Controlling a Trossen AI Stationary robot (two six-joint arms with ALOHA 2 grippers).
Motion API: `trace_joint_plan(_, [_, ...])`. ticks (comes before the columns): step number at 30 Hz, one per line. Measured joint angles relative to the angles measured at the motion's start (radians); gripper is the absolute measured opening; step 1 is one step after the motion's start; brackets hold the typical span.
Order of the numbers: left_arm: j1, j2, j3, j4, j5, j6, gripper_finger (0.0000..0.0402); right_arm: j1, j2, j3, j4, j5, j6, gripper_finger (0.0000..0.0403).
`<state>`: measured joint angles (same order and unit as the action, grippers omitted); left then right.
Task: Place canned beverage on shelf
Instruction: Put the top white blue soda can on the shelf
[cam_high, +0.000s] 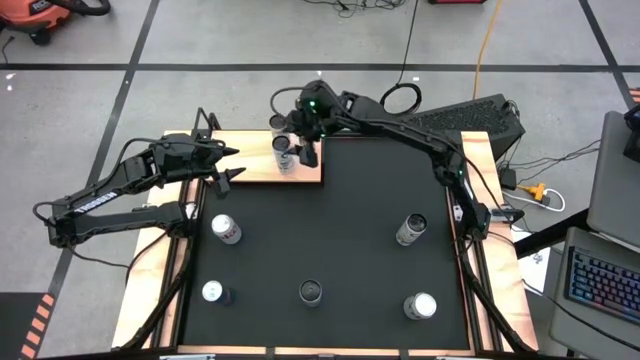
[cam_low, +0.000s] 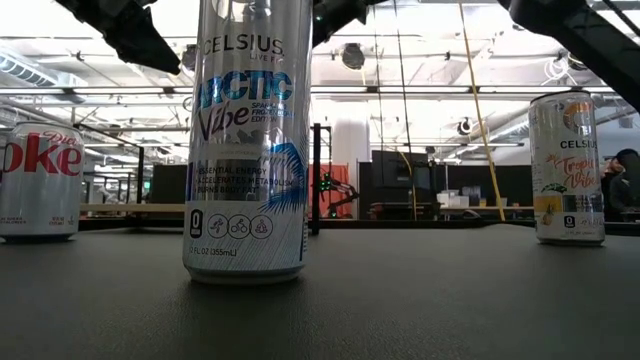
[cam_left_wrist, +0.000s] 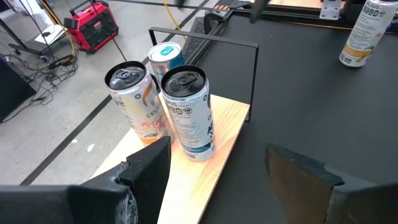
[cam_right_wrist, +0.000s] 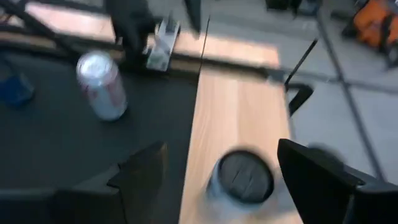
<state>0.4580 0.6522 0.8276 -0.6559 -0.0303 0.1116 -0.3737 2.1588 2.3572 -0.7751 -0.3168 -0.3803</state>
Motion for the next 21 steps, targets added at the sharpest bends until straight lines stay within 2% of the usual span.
trace_joint_plan(3, [0.000,0.000,0.000,0.000,0.000,0.000,0.0261,-0.005,0.018,-0.001,-0.094,0.010,-0.019,0.0253])
trace_joint_plan(6, [0.000,0.000,0.000,-0.001,0.000,0.000,0.0261,-0.006,0.042,-0.001,-0.152,0.084,-0.037,0.0207])
trace_joint_plan(12, [0.000,0.000,0.000,-0.005,0.000,0.003,0.0261,-0.023,0.051,-0.001,-0.152,0.108,-0.028,0.0096])
trace_joint_plan(17, [0.000,0.000,0.000,-0.005,0.000,0.004,0.0261,-0.040,0.052,-0.001,-0.139,0.108,0.025,0.0018])
trace_joint_plan(21, [0.000,0.000,0.000,-0.005,0.000,0.004,0.0261,-0.051,0.052,-0.001,-0.139,0.107,0.059,0.0008])
